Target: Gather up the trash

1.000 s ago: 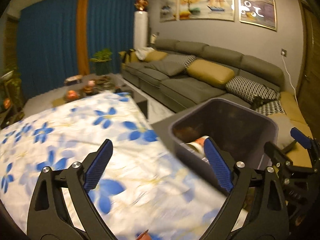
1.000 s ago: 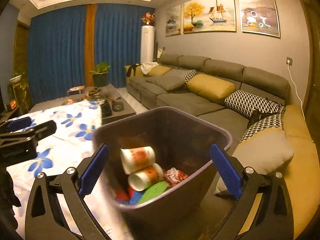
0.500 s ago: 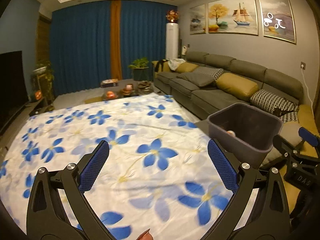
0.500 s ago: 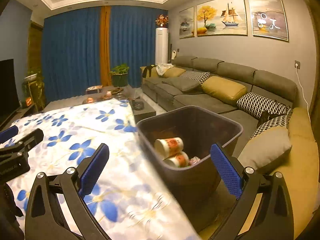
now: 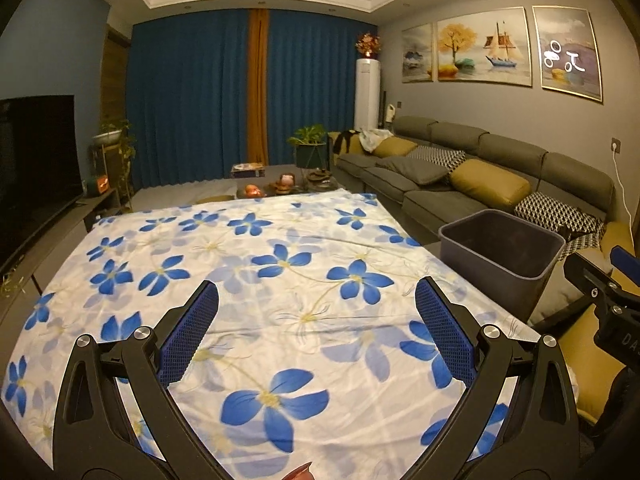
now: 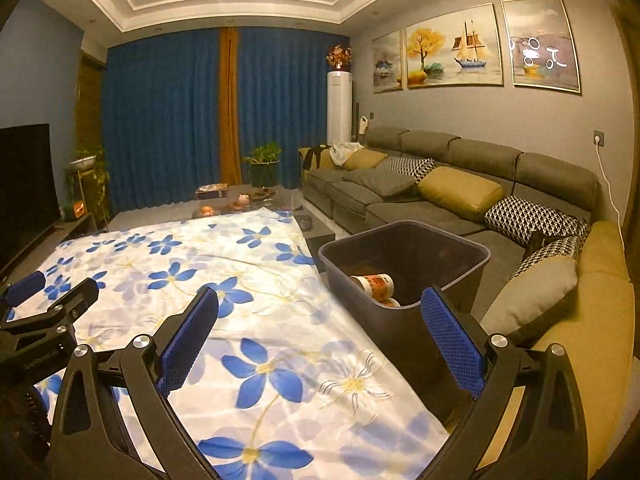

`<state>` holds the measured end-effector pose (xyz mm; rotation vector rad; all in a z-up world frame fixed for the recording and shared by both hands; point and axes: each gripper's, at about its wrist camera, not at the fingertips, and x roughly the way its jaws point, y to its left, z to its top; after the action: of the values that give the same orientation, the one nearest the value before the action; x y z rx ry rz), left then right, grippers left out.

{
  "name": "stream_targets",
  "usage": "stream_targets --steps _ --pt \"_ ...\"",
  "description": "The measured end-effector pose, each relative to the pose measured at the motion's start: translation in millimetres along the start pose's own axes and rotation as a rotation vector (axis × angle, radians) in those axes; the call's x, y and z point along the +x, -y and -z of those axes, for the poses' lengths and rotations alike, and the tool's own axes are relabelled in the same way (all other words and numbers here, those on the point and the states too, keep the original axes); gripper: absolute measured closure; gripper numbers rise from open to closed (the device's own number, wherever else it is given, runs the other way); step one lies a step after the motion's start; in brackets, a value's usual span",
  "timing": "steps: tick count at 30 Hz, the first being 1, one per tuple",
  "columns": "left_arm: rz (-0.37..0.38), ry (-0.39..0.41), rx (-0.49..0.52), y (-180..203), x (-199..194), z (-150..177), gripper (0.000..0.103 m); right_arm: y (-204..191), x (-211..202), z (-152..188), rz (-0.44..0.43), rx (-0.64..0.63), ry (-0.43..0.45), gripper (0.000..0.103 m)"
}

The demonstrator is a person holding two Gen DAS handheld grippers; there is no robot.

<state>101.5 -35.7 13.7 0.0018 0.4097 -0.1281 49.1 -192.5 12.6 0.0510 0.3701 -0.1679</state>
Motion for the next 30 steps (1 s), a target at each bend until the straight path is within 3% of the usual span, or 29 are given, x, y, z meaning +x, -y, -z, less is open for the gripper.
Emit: stream_targets --steps 10,30 --pt "0.004 0.025 -0.006 -14.4 -21.6 1.3 0.006 -11.2 -20.0 -0.3 -0.002 0.024 0.028 0.006" --pt "0.015 0.038 -0.021 -14.3 -27.7 -1.7 0.006 -22.3 -26.4 -2.8 -0.031 0.008 0.044 0.006"
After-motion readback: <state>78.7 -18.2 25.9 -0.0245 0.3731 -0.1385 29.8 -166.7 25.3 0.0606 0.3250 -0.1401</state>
